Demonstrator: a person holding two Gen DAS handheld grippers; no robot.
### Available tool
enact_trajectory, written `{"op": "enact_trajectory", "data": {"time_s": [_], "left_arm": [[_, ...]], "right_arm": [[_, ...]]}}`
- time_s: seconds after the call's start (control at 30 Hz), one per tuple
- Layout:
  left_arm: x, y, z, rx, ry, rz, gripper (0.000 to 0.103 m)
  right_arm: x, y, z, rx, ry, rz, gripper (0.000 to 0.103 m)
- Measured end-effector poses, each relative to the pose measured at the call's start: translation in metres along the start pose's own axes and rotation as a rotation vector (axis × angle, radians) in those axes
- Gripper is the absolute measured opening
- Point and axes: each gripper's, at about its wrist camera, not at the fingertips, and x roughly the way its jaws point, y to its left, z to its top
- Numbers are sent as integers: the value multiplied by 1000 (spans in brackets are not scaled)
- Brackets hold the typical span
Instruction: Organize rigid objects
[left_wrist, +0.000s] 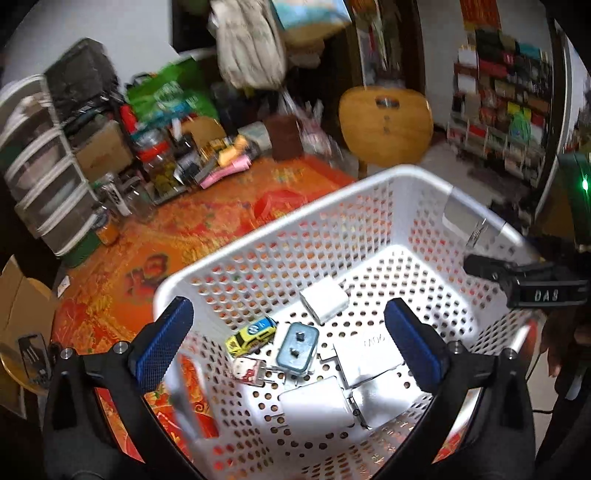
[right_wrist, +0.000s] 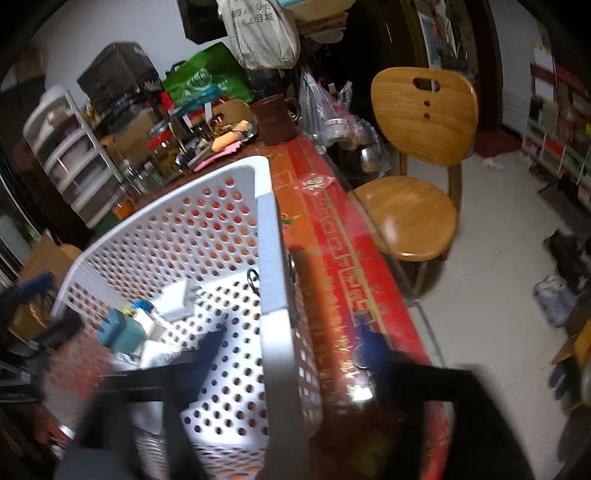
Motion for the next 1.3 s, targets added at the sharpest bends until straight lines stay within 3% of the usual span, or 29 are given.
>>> {"op": "enact_trajectory", "data": {"time_s": [0.2,0.33,0.43,0.5,0.63,0.7,0.87,1.3], "left_arm": [[-87,24,-32,-110,-198,116,102],[-139,39,-69,-221,-238,116,102],[-172,38,-97,-255,-244,137,102],[-185,33,-112,-259,-226,169,102],[-198,23,-143,-318,-183,94,102],[-195,13,-151,-311,-162,105,102],[-173,-1,-152,-313,-105,99,102],[-164,3,-143,-331,-99,144,102]], "right_arm": [[-85,16,-19,-59,-260,-14,103],[-144,57,-58,-217,-387,-69,103],[-172,81,-89,-300,-381,5,103],[-188,87,-105,-289,-382,39,103],[-202,91,-124,-252,-317,84,103],[-200,92,-129,-251,-290,78,103],[-188,91,-133,-253,-231,50,103],[-185,85,-129,-237,-216,45,103]]}}
